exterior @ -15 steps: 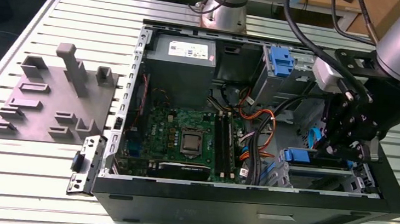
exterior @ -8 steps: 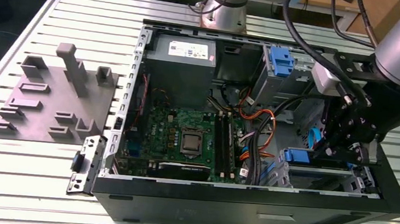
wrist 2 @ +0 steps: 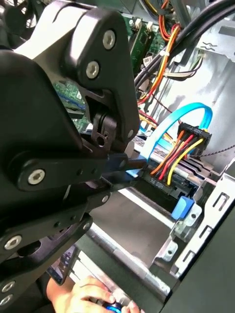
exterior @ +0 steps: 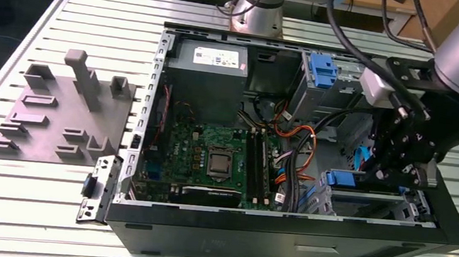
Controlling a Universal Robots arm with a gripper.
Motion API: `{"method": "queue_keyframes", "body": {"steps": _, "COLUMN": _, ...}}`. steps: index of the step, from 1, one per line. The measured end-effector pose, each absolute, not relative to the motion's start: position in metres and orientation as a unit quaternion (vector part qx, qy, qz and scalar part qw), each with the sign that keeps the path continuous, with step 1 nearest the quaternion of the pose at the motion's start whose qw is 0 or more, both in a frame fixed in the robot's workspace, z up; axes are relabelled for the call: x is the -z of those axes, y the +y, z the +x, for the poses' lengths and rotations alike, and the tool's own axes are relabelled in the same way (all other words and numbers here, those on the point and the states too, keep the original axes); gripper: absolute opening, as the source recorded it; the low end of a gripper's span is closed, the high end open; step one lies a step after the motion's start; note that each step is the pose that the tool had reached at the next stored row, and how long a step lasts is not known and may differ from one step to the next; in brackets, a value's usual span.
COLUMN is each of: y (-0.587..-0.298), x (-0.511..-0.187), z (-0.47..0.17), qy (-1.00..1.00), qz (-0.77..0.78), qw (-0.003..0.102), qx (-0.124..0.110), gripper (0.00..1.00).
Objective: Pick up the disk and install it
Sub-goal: 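Insert the second disk wire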
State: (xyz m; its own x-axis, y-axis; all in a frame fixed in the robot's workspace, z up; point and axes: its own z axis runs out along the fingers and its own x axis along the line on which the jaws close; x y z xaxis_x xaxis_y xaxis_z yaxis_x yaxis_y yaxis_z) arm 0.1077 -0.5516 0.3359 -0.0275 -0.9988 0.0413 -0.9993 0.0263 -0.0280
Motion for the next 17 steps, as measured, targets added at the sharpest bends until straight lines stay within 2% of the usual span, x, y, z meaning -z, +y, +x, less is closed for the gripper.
{"method": "queue_keyframes", "body": {"steps": 9, "y": -0.5516, "x": -0.3463, "z": 0.1077, "qy": -0.716, "qz": 0.697, "qw": 0.005, "qx": -0.024, "gripper": 0.22}}
{"method": "queue_keyframes", "body": {"steps": 11, "y": -0.5516, "x": -0.3463, "z": 0.1077, "qy": -0.716, "qz": 0.697, "qw": 0.005, "qx": -0.024, "gripper": 0.11}}
{"method": "queue_keyframes", "body": {"steps": 17, "y": -0.5516, "x": -0.3463, "z": 0.1077, "qy": -0.716, "qz": 0.697, "qw": 0.005, "qx": -0.024, "gripper": 0.11}}
